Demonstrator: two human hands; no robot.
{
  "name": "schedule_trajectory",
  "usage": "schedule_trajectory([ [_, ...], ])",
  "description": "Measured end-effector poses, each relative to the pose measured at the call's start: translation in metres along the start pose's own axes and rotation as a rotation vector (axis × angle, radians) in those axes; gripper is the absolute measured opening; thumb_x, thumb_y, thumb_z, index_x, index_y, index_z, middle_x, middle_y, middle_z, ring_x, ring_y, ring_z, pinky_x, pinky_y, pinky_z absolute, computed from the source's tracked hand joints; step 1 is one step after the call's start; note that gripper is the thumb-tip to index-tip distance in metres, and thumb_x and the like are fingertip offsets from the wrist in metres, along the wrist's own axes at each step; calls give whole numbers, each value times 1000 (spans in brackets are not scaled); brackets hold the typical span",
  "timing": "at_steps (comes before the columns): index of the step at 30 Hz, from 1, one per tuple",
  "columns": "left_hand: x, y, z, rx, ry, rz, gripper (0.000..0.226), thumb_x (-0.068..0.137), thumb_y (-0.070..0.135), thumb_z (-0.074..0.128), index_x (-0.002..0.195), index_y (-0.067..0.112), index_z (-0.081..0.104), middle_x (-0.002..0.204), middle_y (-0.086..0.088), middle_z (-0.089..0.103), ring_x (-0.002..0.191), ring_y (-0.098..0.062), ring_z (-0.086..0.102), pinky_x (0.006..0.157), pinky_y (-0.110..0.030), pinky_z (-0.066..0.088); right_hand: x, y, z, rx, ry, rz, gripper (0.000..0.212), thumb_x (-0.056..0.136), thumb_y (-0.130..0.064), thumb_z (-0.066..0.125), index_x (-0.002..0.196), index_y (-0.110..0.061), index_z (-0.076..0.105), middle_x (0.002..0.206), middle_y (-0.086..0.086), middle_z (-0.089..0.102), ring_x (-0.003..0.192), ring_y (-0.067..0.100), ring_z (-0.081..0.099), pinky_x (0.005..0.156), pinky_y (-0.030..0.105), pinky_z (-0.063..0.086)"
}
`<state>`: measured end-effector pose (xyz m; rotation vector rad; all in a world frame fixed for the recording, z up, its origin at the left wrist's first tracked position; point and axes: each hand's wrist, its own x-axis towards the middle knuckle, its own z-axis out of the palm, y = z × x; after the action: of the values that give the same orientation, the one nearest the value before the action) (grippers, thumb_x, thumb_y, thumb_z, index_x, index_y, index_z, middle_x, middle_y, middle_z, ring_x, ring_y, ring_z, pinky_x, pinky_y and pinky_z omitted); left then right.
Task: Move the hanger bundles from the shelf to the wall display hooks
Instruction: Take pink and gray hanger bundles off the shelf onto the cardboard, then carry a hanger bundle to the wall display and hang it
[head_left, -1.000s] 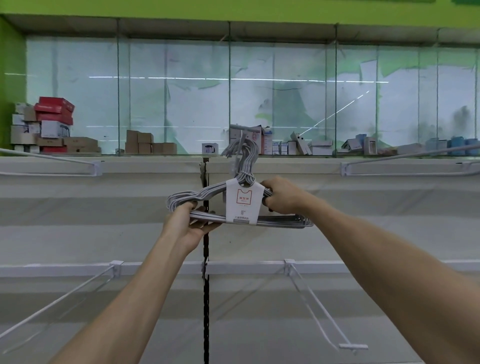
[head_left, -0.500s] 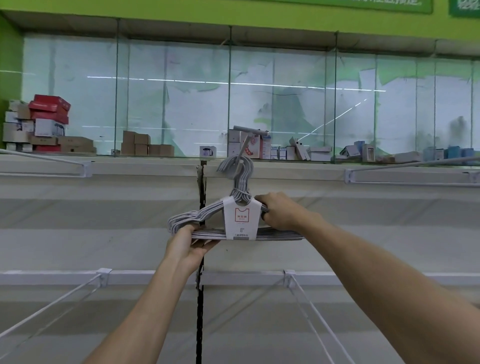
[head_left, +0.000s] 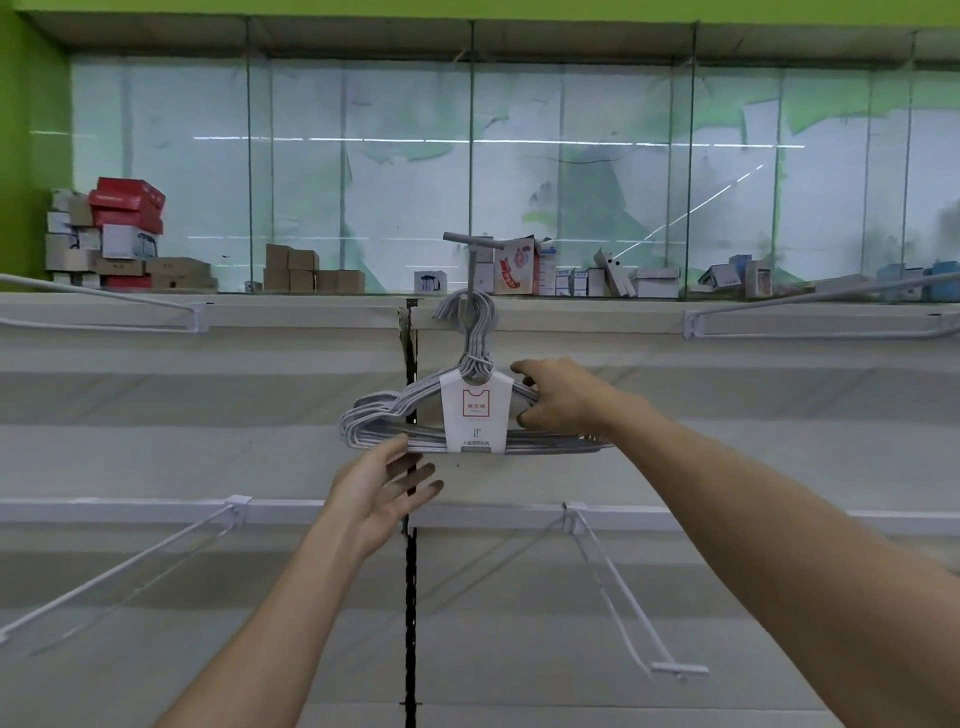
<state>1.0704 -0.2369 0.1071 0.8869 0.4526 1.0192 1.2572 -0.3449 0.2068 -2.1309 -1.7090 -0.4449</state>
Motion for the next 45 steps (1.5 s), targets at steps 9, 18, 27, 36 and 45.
schedule_trajectory([
  [9,-90,-17,19,579,-9,241,28,100,22,56,120,4,59,107,-9,68,81,-26,71,71,-38,61,-115,13,-19,207,205,-72,44,94,-19,61,136,-9,54,130,8,62,114,19,58,91,22,42],
  [18,-209,-73,72,837,-263,543,15,99,18,56,109,13,66,91,-6,69,74,-20,70,67,-32,59,-275,69,-37,311,321,-29,30,92,-18,59,121,-18,64,107,-6,67,95,9,64,80,13,44],
  [27,-301,-175,187,809,-649,545,16,96,20,54,101,14,68,82,-4,70,74,-26,70,66,-37,59,-437,163,-108,215,428,171,26,89,-11,61,115,-15,67,99,-5,70,85,6,64,78,10,46],
  [36,-408,-301,318,687,-1053,504,15,93,36,60,97,25,69,81,4,73,74,-16,70,68,-40,57,-635,244,-213,-21,473,523,19,93,-14,63,111,-14,68,93,-8,66,85,7,64,76,11,47],
  [45,-495,-362,413,598,-1345,517,20,92,32,58,103,21,70,87,5,72,79,-14,71,72,-35,59,-777,272,-271,-171,526,842,21,96,-18,60,115,-14,68,100,-4,68,85,9,63,76,18,52],
])
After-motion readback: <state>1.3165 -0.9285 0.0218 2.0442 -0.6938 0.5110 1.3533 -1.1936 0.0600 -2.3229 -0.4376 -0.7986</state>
